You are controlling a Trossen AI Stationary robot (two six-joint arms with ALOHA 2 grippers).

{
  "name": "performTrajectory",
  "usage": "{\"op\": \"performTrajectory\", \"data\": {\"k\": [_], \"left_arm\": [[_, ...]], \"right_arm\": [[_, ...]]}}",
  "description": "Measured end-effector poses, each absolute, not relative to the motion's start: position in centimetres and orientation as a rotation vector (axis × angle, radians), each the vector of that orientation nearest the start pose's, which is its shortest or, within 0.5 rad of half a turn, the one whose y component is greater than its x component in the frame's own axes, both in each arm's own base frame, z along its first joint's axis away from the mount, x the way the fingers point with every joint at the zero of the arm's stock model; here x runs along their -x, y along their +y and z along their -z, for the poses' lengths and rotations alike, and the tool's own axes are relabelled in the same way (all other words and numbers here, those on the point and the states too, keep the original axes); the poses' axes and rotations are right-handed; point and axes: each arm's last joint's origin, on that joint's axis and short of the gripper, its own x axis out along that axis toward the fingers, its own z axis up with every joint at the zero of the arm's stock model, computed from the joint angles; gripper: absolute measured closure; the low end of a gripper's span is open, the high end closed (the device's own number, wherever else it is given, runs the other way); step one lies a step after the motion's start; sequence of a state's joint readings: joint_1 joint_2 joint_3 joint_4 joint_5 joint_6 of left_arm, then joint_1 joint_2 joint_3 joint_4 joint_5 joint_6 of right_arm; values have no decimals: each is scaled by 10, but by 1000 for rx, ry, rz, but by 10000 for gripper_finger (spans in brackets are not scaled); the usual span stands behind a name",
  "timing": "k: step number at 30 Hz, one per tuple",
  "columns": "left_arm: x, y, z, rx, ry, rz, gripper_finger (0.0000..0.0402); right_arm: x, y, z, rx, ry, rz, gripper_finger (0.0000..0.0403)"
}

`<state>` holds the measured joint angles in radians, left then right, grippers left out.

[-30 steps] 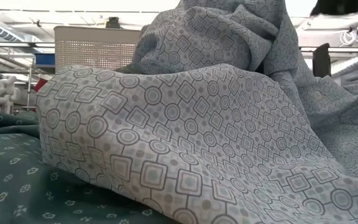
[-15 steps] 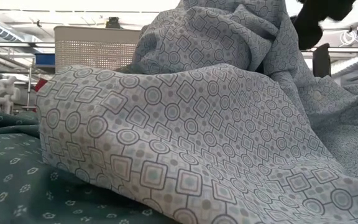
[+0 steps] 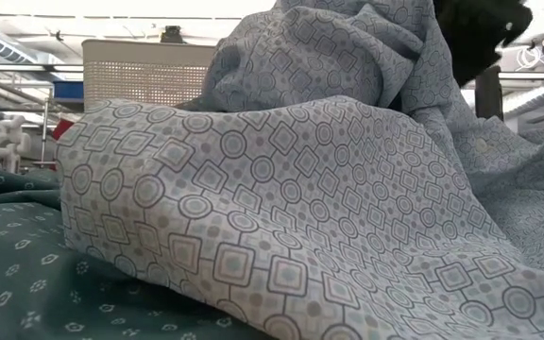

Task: Sort clothes
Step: Put the light blue polo shirt into the white laundry organizer

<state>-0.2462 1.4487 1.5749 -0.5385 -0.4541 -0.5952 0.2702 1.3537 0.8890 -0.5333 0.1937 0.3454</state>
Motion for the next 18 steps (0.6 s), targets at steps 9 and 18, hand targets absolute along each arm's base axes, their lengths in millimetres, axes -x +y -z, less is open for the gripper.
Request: {"op": "performTrajectory", "data": {"k": [9,18], "left_arm": [[-303,-63,-418,445,313,-315,256],[-302,-68,-418,466,313,-306,256]], "right_arm": [[-285,56,-157,-49,1200,51,64],[-298,62,-116,-105,1283,106,124]]}}
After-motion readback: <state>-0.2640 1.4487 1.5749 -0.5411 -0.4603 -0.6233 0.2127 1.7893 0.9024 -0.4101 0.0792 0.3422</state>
